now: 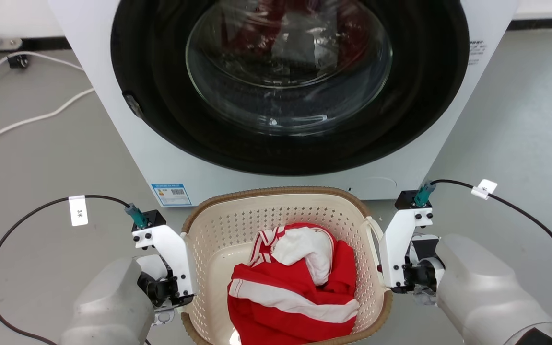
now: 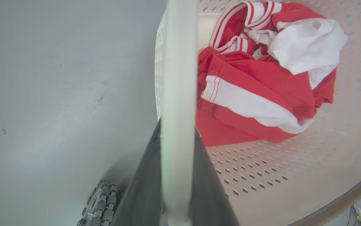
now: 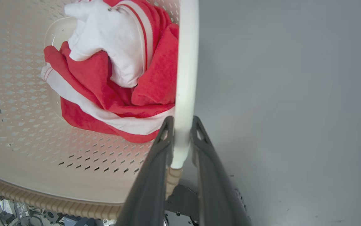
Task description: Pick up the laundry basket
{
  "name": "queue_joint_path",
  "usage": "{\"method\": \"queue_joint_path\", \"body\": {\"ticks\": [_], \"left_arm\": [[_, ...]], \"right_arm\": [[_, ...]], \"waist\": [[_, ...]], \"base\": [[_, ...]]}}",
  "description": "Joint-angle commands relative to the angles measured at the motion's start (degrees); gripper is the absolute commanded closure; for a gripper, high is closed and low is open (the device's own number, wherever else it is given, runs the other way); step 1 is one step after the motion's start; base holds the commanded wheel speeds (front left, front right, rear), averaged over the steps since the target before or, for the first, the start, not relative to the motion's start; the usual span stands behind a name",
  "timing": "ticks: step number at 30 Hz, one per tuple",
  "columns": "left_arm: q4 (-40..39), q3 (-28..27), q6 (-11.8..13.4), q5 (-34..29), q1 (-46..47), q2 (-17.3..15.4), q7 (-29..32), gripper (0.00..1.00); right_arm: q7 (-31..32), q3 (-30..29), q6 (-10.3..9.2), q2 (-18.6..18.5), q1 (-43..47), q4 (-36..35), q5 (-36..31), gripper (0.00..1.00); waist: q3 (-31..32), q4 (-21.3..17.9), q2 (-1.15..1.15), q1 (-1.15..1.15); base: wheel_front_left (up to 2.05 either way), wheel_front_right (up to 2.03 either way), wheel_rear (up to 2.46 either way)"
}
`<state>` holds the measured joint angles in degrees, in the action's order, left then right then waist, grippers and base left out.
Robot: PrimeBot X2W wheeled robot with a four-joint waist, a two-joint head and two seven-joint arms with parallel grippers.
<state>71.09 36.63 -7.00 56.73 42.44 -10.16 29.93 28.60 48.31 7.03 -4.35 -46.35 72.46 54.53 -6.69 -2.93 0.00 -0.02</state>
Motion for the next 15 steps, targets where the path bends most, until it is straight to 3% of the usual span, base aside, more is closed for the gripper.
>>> {"method": "queue_joint_path", "body": {"ticks": [1,15], "left_arm": [[-1.33,0.08,-0.87,0.88,-0.03,2.37,0.15,1.00],[-1.12,1.65,-0.87,3.14,-3.53,3.33,1.30,1.00]], "right_arm": [[0.31,0.10,0.84,2.00,-0.57,-0.73,0.63,1.00],[4.35,-0.40,0.84,2.28,2.69,0.66,1.57,1.00]], "waist": [[1.31,0.15,0.00,0.02],[7.26,-0.88,0.00,0.02]], "base": [[0.00,0.00,0.00],[0.00,0.00,0.00]]}}
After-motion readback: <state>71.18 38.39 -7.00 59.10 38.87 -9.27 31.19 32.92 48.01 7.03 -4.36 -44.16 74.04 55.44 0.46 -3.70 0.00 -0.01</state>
